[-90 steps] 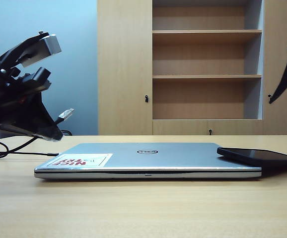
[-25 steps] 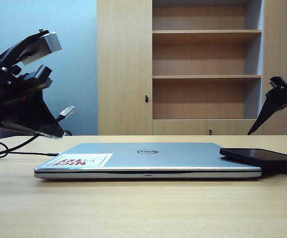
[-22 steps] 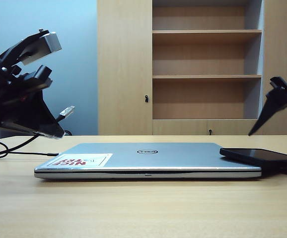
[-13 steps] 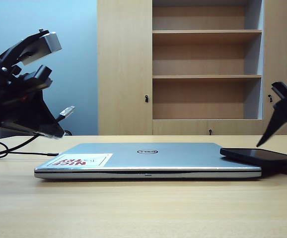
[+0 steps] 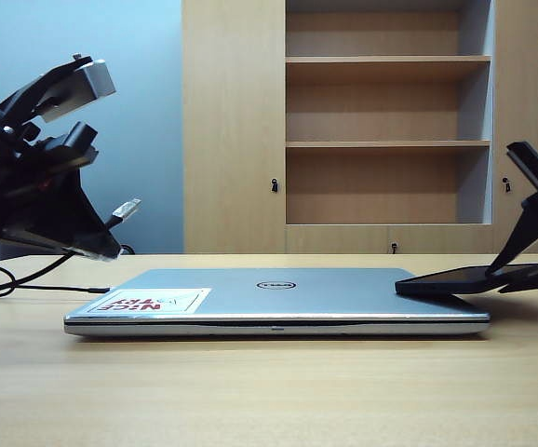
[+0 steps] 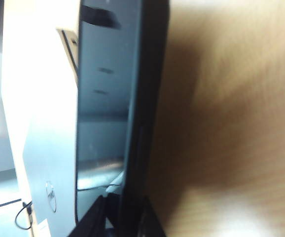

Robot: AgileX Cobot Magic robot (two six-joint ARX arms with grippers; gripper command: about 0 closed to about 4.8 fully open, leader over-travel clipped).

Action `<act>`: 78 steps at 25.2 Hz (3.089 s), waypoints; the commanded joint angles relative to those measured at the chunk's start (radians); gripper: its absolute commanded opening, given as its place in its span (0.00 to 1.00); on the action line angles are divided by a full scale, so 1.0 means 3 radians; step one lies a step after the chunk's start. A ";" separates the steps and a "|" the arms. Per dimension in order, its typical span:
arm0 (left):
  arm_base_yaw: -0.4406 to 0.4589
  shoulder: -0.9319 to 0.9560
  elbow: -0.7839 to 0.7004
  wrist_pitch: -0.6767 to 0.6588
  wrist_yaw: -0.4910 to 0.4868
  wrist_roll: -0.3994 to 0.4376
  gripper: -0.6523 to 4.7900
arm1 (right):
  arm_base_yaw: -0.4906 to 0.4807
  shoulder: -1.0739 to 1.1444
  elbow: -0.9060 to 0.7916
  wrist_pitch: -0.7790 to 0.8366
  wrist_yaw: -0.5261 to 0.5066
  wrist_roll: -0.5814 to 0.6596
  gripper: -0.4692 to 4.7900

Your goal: Pick up the charging cable and the phone, plug the charging cable into the charging port on the phone, and finally place them back on the table.

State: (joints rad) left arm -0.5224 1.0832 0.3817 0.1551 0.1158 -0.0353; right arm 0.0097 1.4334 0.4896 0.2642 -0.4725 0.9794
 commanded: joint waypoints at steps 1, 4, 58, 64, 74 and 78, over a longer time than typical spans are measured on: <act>0.0003 -0.0004 -0.0001 0.0038 0.0008 0.0005 0.11 | 0.0003 0.0004 -0.0003 -0.0046 0.0034 -0.0023 0.23; 0.0003 -0.0004 -0.0001 0.0038 0.0008 0.0004 0.11 | 0.0003 0.0004 -0.0003 -0.0025 0.0036 -0.0024 0.20; 0.0003 -0.0004 -0.0001 0.0038 0.0006 0.0004 0.11 | 0.1184 -0.0224 0.1910 -0.4344 0.1940 -0.2345 0.08; 0.0003 -0.0004 -0.0001 0.0038 0.0008 0.0004 0.11 | 0.1183 -0.0163 0.1910 -0.4345 0.1813 -0.2345 0.08; 0.0003 -0.0004 -0.0001 0.0039 0.0006 0.0004 0.11 | 0.1183 -0.0161 0.1909 -0.4358 0.1802 -0.2345 0.08; 0.0003 -0.0004 -0.0001 0.0038 0.0006 0.0004 0.11 | 0.1183 -0.0161 0.1909 -0.4364 0.1799 -0.2344 0.17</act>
State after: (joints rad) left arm -0.5224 1.0832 0.3813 0.1558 0.1158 -0.0353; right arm 0.3637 1.3895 1.0546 -1.0470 0.0708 0.2756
